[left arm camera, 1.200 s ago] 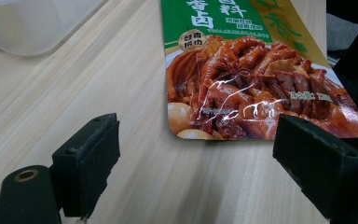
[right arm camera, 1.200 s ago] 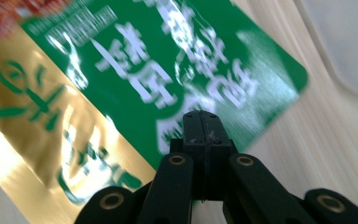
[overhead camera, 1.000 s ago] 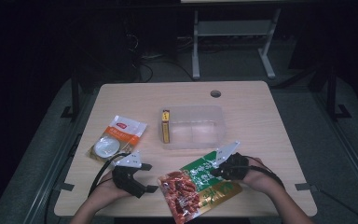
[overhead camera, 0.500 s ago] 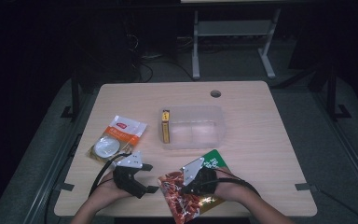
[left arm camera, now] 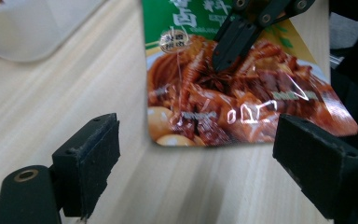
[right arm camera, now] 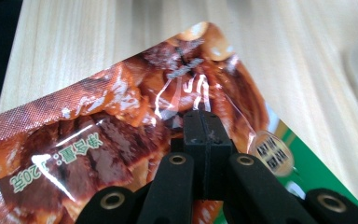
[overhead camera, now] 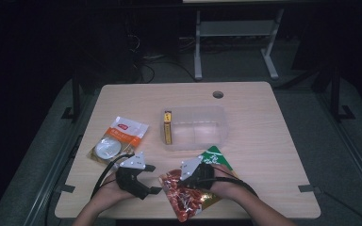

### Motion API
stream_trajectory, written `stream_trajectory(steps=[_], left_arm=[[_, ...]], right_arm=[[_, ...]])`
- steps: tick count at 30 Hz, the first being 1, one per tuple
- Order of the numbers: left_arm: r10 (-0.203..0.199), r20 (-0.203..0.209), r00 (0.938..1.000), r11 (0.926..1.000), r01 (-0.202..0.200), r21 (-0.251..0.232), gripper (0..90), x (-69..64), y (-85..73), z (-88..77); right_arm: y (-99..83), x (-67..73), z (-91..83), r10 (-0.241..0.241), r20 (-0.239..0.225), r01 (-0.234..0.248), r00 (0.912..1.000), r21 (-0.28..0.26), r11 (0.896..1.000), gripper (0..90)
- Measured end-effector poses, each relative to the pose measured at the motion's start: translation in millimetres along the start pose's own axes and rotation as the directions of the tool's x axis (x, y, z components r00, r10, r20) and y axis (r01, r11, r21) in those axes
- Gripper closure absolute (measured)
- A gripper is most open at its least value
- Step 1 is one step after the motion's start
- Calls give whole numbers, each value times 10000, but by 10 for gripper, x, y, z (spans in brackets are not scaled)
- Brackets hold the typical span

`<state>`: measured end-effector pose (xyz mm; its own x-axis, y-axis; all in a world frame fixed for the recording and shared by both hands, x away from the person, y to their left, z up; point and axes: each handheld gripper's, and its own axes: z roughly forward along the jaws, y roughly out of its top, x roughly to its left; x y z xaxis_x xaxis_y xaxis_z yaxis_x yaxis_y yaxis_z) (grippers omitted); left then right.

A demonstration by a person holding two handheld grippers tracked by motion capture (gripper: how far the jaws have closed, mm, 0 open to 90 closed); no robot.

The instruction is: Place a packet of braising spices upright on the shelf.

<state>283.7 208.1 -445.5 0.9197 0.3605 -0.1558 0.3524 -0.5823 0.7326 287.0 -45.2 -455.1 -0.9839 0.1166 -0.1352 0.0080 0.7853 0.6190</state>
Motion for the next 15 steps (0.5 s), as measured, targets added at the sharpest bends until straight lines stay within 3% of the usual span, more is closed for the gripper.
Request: stream_trajectory(steps=[4,6,7,12,15], left_arm=[[-77,-54,10000,10000,77,31,141,1,73,61],[-91,-77,9999,10000,91,26,140,3,112,123],[-108,-72,9999,9999,109,60,140,5,138,163],[-62,-95,9999,9995,65,304,136,-19,235,317],[-37,-142,9999,9989,43,456,133,-50,287,428]], right_arm=[[-64,-96,-195,694,168,-684,9974,-529,9963,896],[-106,-121,-269,1111,292,-1089,9934,-701,9916,851],[-141,-145,-300,1099,438,-1067,9930,-700,9918,834],[-317,-187,-480,1920,957,-1855,9767,-727,9800,701],[-419,-220,-594,2511,1018,-2448,9626,-707,9670,604]])
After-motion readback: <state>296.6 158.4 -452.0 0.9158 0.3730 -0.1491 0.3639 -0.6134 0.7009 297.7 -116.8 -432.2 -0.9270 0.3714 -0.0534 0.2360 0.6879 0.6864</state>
